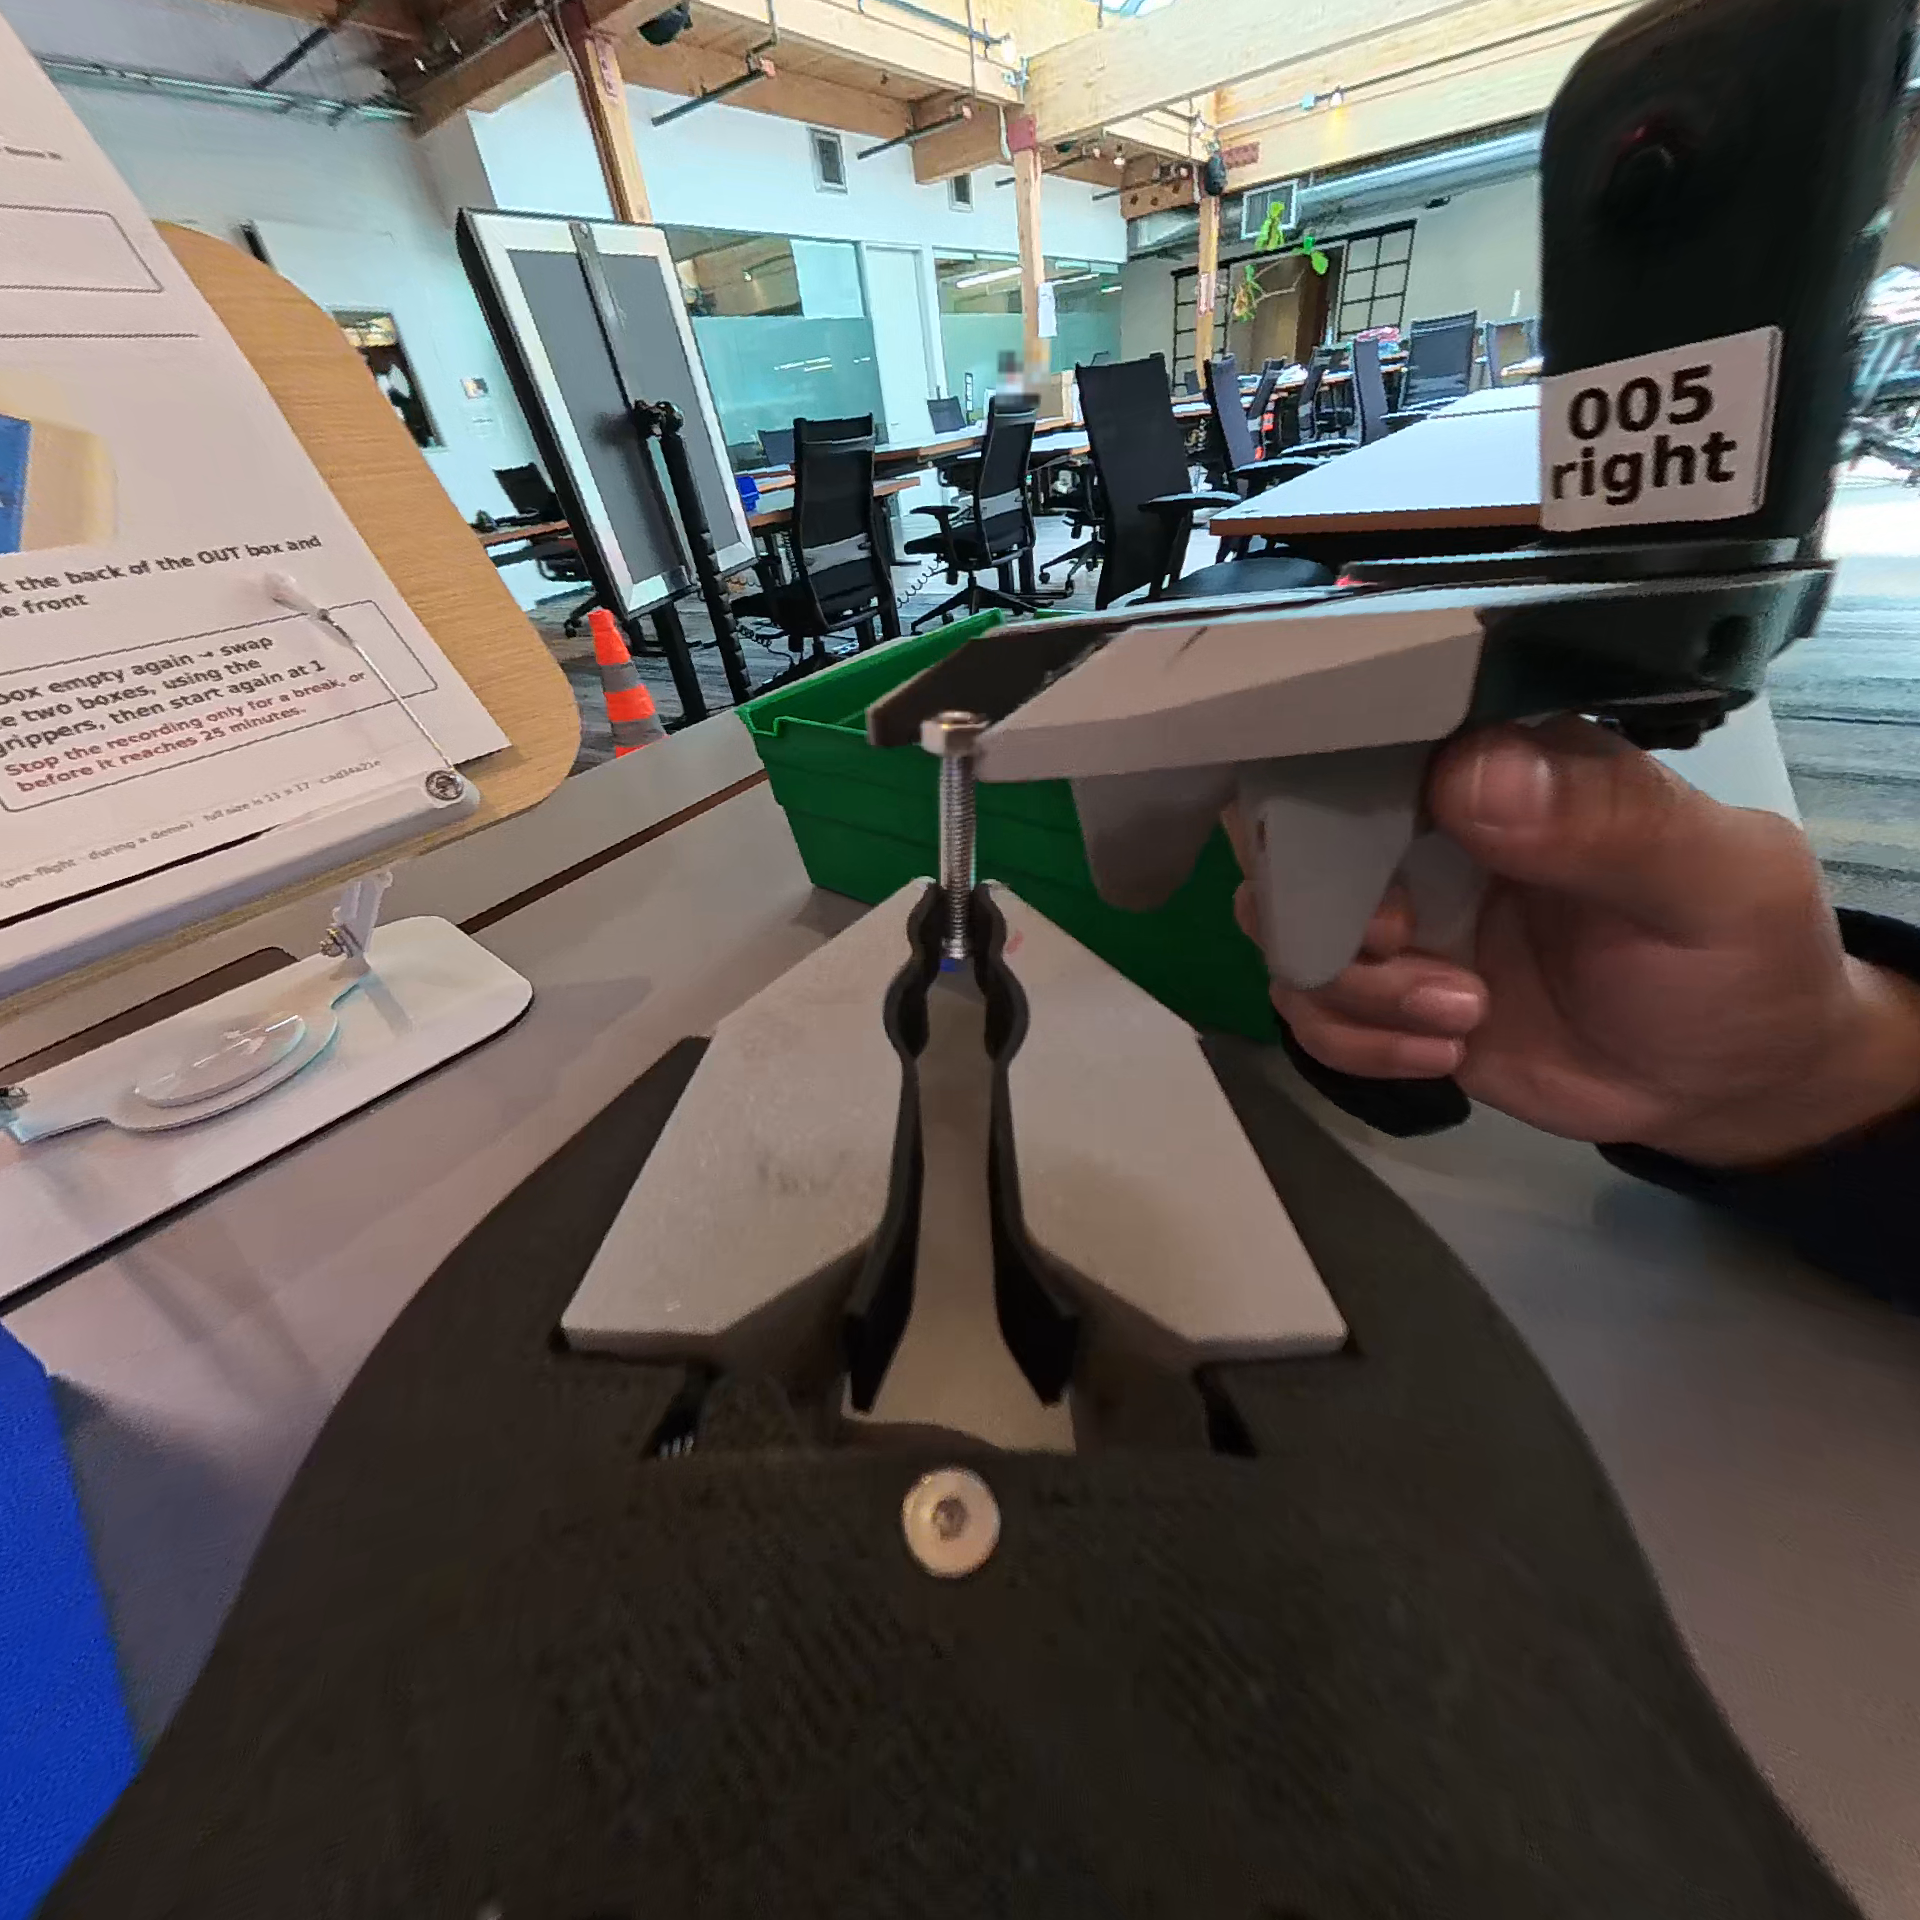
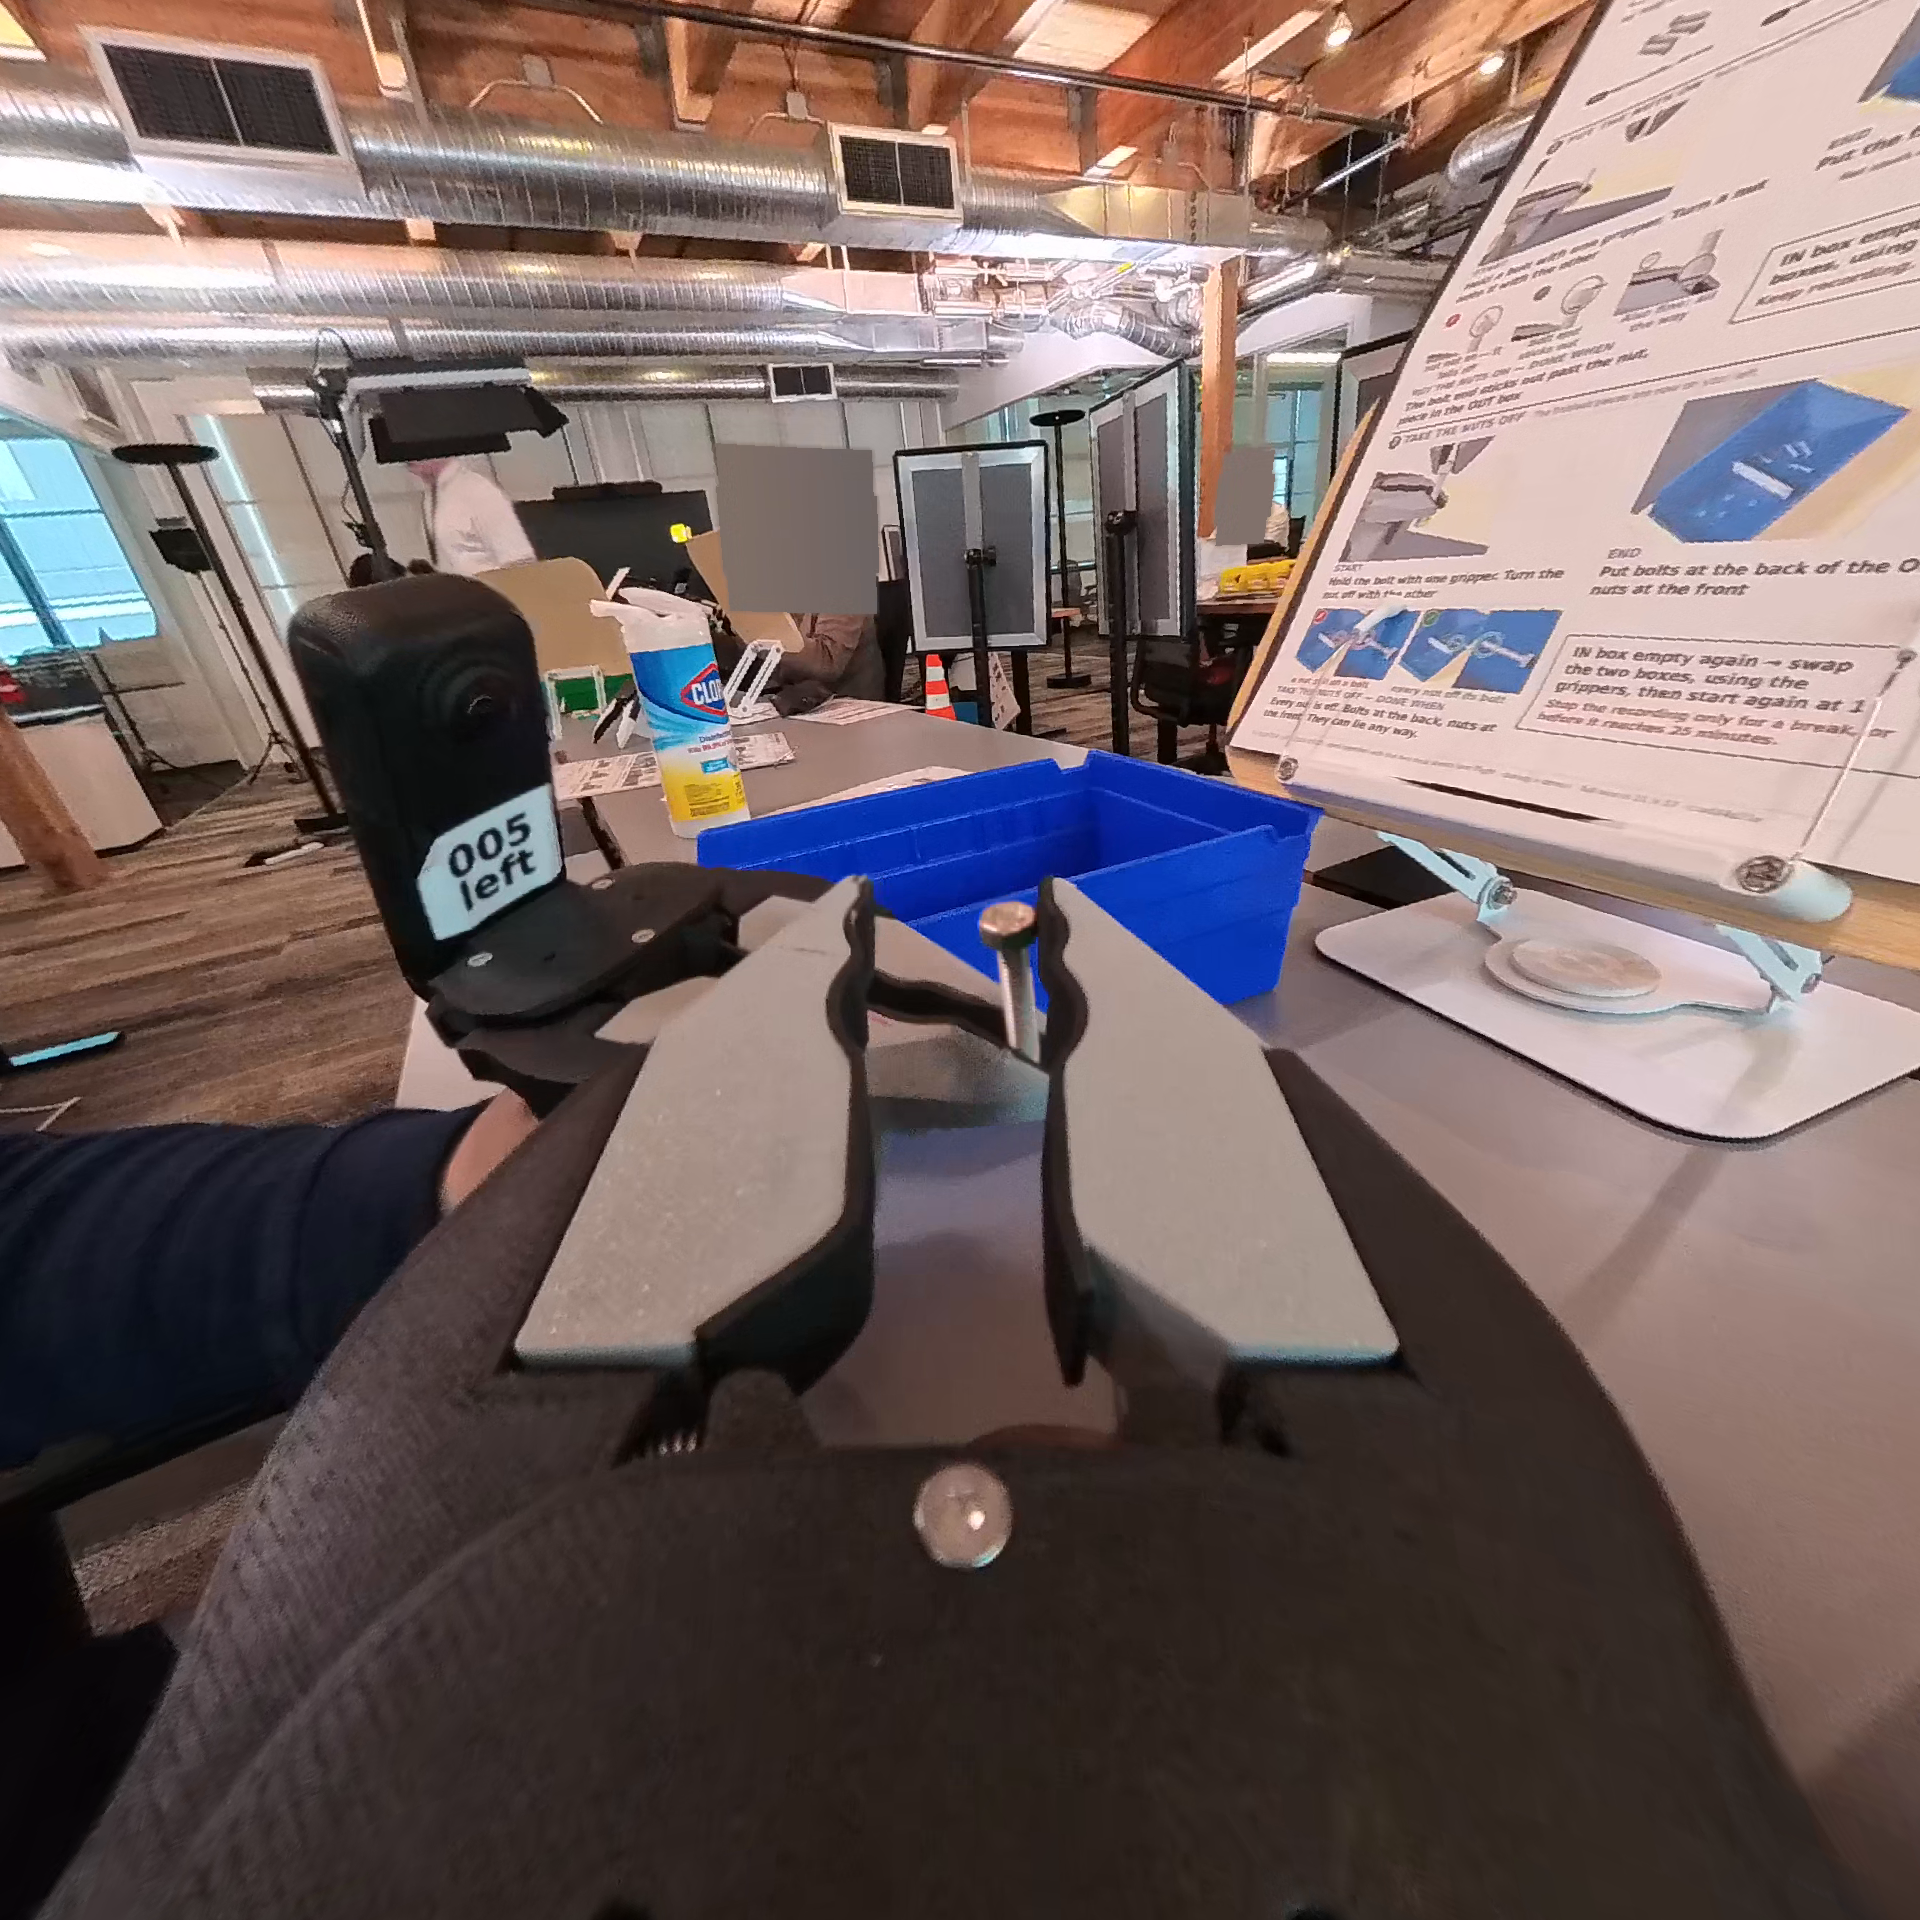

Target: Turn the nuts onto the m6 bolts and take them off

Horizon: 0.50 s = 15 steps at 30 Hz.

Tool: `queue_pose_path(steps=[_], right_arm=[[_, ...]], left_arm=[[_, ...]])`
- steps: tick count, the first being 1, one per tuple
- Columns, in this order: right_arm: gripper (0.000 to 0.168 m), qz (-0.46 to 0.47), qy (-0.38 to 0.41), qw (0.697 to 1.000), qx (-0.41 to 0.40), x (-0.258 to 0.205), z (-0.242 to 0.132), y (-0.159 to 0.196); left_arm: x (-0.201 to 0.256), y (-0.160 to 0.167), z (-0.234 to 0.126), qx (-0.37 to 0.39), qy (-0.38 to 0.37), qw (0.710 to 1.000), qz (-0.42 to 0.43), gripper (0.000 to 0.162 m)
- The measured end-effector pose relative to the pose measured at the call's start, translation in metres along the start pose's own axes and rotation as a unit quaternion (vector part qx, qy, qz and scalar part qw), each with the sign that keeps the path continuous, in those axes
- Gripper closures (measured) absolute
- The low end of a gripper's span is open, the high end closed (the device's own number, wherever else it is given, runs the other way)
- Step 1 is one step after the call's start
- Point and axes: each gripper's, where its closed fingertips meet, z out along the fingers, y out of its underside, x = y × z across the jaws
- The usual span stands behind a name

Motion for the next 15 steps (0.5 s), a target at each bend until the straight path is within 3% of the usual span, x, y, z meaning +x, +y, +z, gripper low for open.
queue_pose_path(steps=[6, 15], right_arm=[[0.135, 0.004, -0.018, 1.000, -0.009, -0.007, 0.004, 0.004], [0.140, 0.012, 0.009, 1.000, 0.012, 0.007, -0.005, -0.004]], left_arm=[[0.015, -0.001, 0.003, 0.002, 0.026, 1.000, 0.014, 0.160], [-0.011, 0.000, -0.002, 0.000, -0.019, 1.000, -0.012, 0.160]])
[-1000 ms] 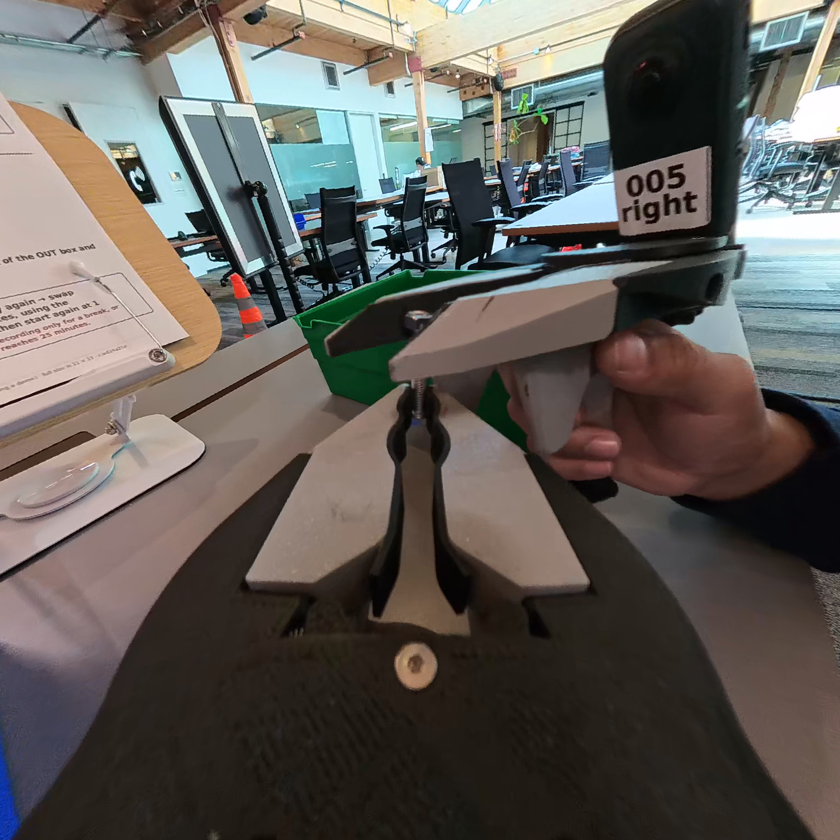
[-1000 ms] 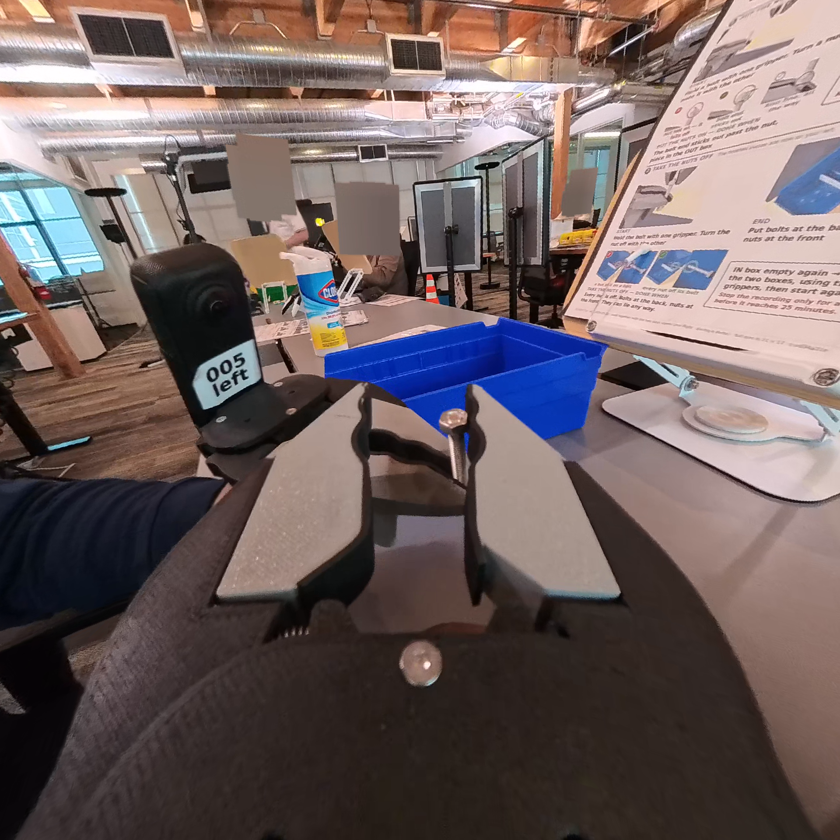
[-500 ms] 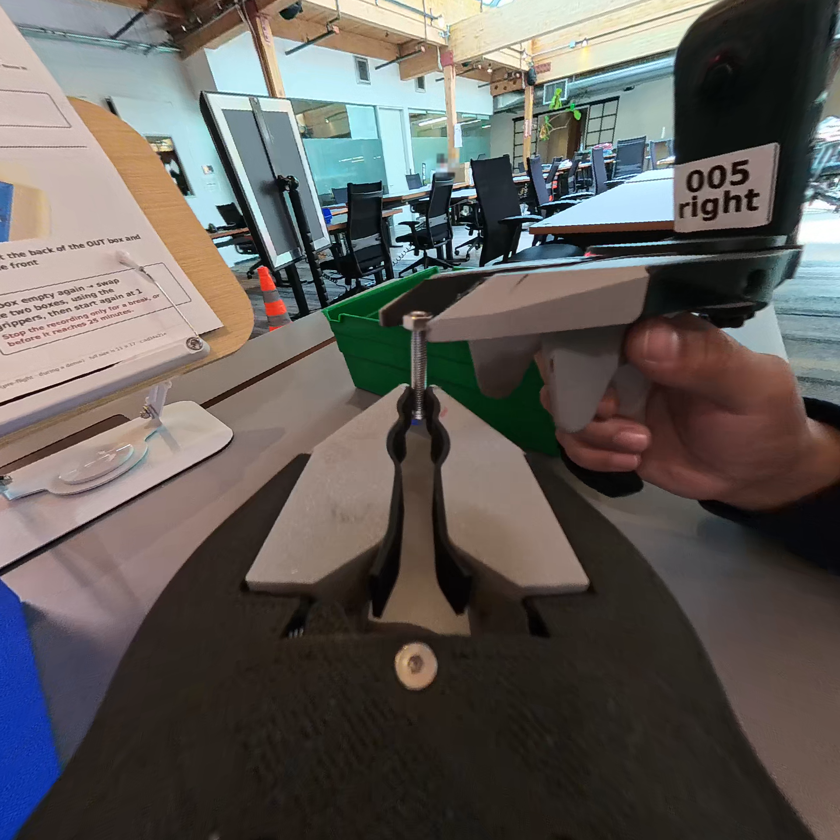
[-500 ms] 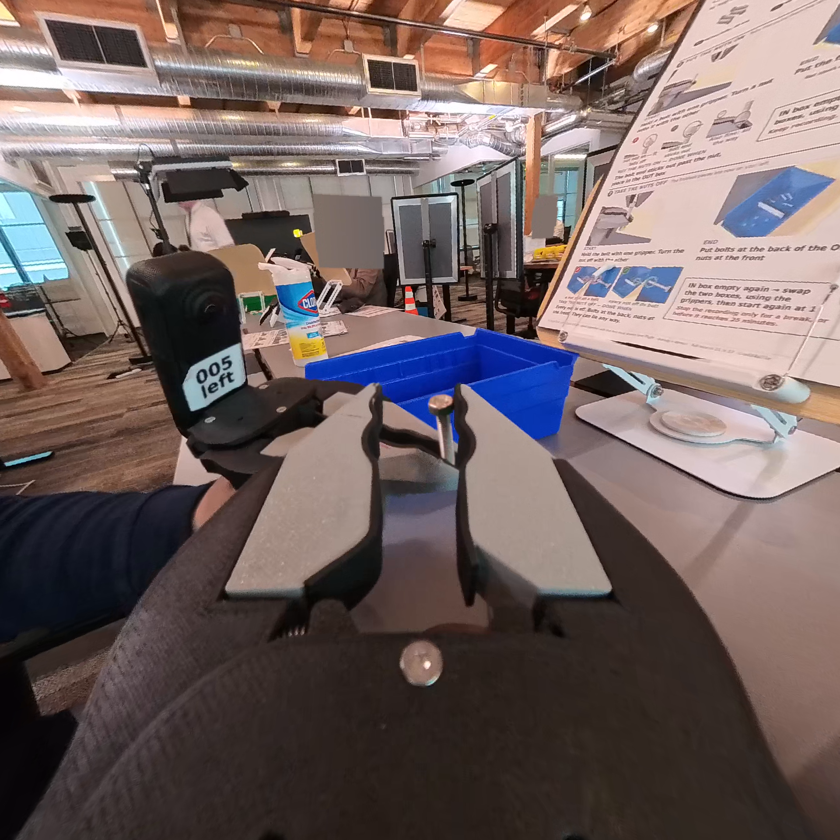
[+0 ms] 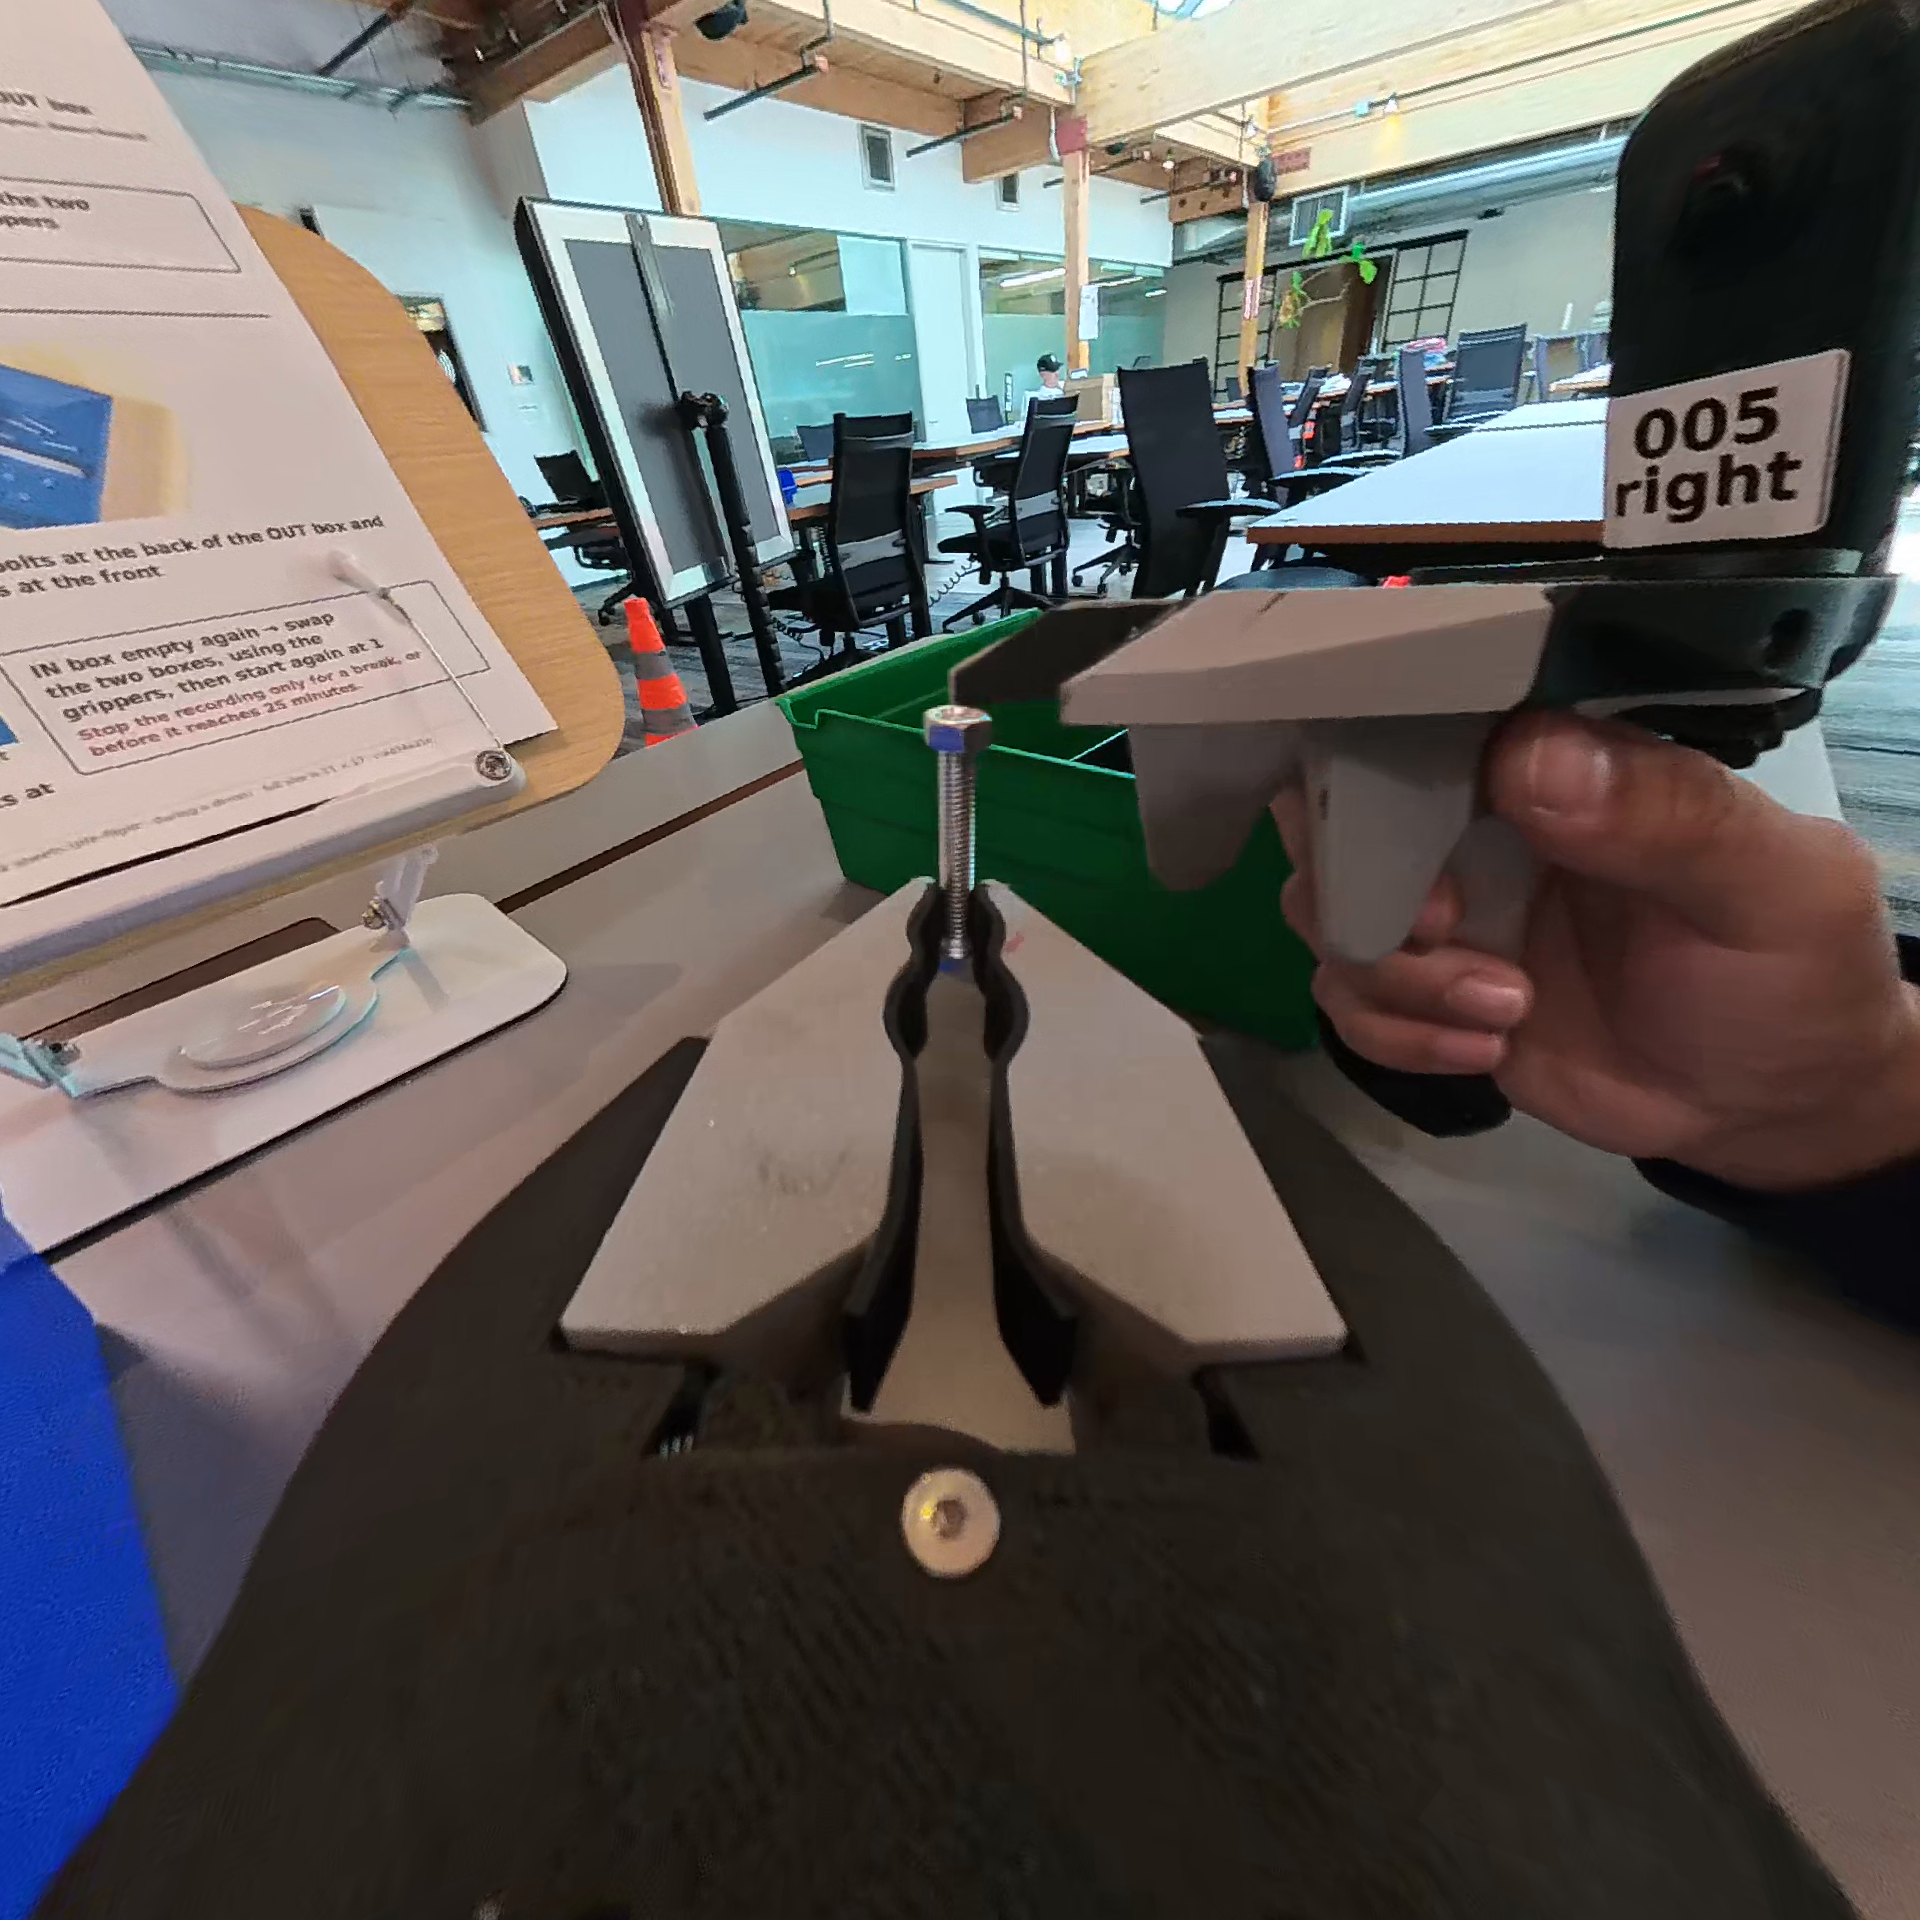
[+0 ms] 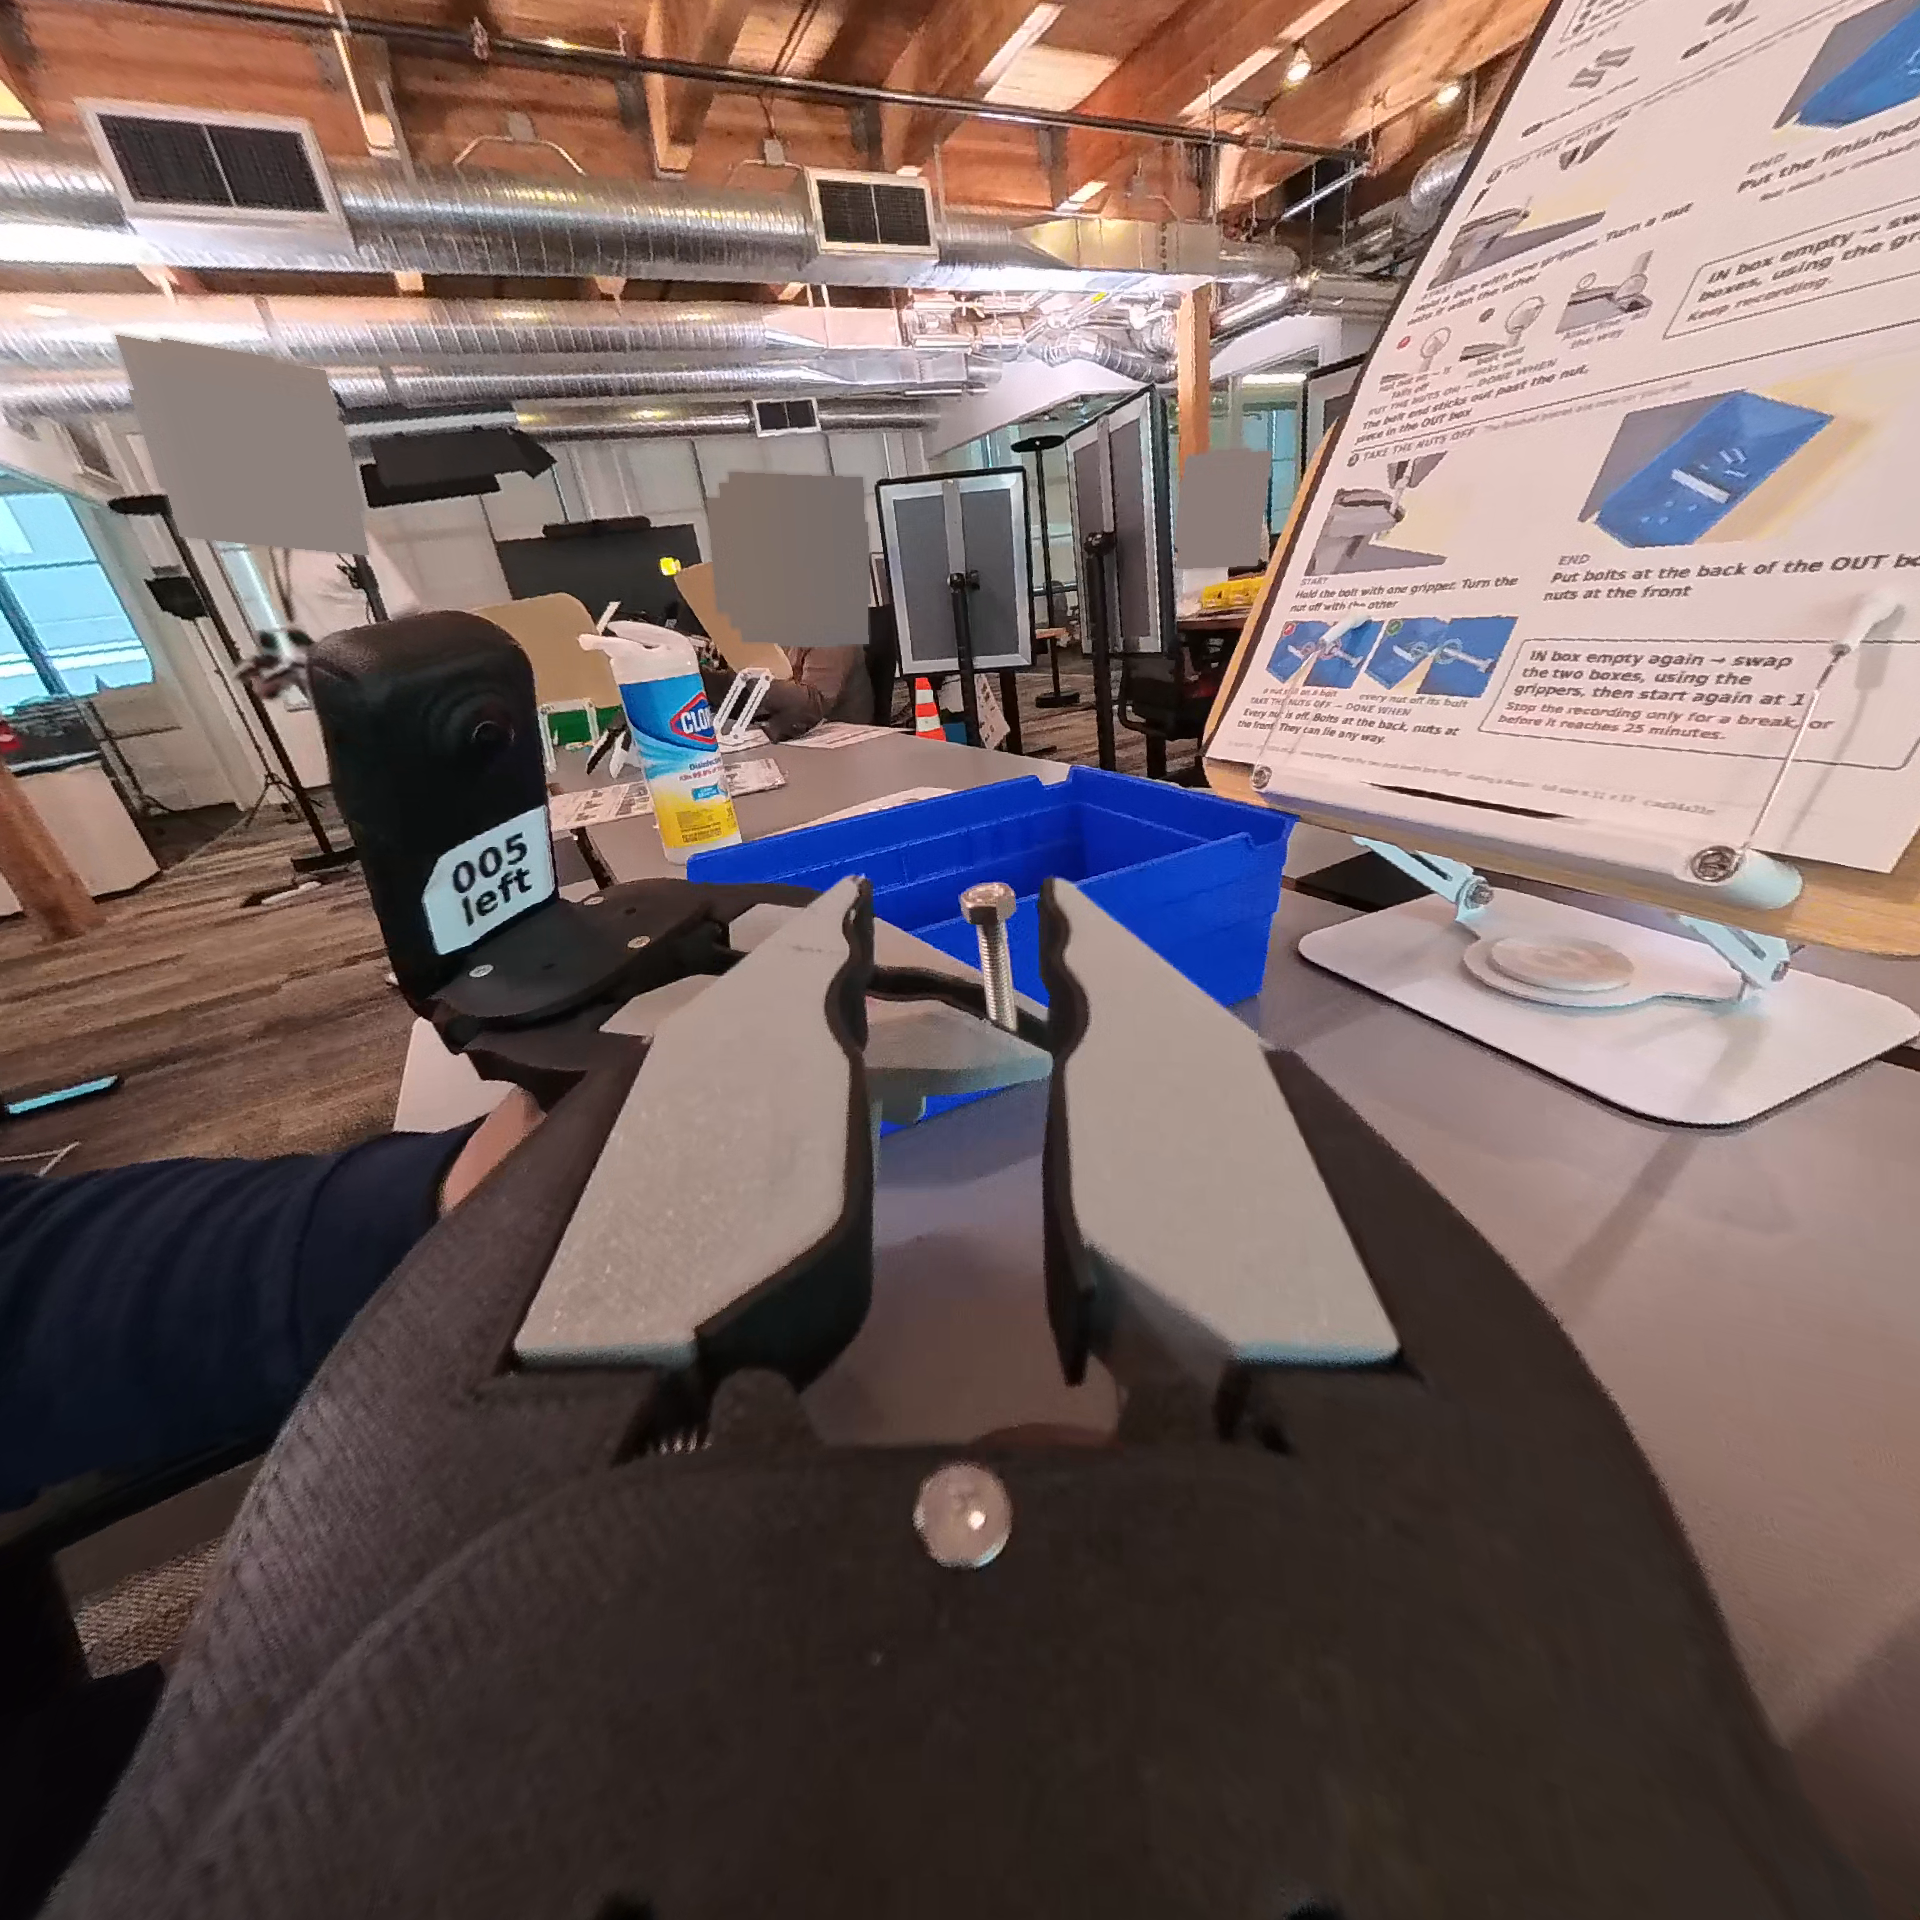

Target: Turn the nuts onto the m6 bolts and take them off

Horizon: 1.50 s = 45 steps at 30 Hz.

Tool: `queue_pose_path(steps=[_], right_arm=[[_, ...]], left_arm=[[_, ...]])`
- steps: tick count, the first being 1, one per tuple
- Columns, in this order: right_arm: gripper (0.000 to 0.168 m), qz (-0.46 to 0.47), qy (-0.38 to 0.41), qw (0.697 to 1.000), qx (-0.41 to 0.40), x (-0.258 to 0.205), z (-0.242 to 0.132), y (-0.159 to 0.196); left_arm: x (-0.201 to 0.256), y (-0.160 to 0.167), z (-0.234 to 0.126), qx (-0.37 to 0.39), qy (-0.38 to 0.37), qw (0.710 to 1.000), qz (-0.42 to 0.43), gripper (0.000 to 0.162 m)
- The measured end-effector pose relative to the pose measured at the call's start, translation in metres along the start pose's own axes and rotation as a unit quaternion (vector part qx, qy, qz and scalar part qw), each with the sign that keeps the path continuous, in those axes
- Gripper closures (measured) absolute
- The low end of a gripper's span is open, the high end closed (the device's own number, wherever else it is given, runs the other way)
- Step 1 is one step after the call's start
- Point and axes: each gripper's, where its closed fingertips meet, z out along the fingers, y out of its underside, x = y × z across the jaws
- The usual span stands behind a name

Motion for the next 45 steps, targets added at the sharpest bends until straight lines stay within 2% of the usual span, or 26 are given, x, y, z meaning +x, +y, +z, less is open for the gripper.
queue_pose_path(steps=[10, 16, 21, 30, 38, 45], right_arm=[[0.135, -0.010, -0.028, 0.999, -0.020, -0.014, 0.008, 0.008], [0.136, -0.025, 0.009, 1.000, -0.008, -0.002, 0.002, 0.002], [0.138, -0.025, 0.007, 1.000, -0.011, -0.002, 0.002, 0.003], [0.137, -0.033, -0.016, 0.999, -0.030, -0.013, 0.009, 0.011], [0.141, -0.041, 0.009, 0.999, -0.019, -0.004, 0.003, 0.005], [0.147, -0.081, 0.044, 0.994, -0.059, 0.002, 0.008, 0.019]], left_arm=[[0.026, 0.008, 0.007, -0.013, 0.042, 0.999, 0.023, 0.159], [0.008, 0.002, 0.003, 0.003, 0.008, 1.000, 0.011, 0.160], [0.002, 0.000, 0.001, 0.006, -0.004, 1.000, 0.010, 0.160], [0.024, 0.005, 0.007, -0.002, 0.039, 0.999, 0.017, 0.159], [0.008, 0.006, 0.004, -0.013, 0.002, 1.000, 0.023, 0.160], [0.005, 0.008, 0.003, -0.023, -0.007, 0.999, 0.039, 0.160]])
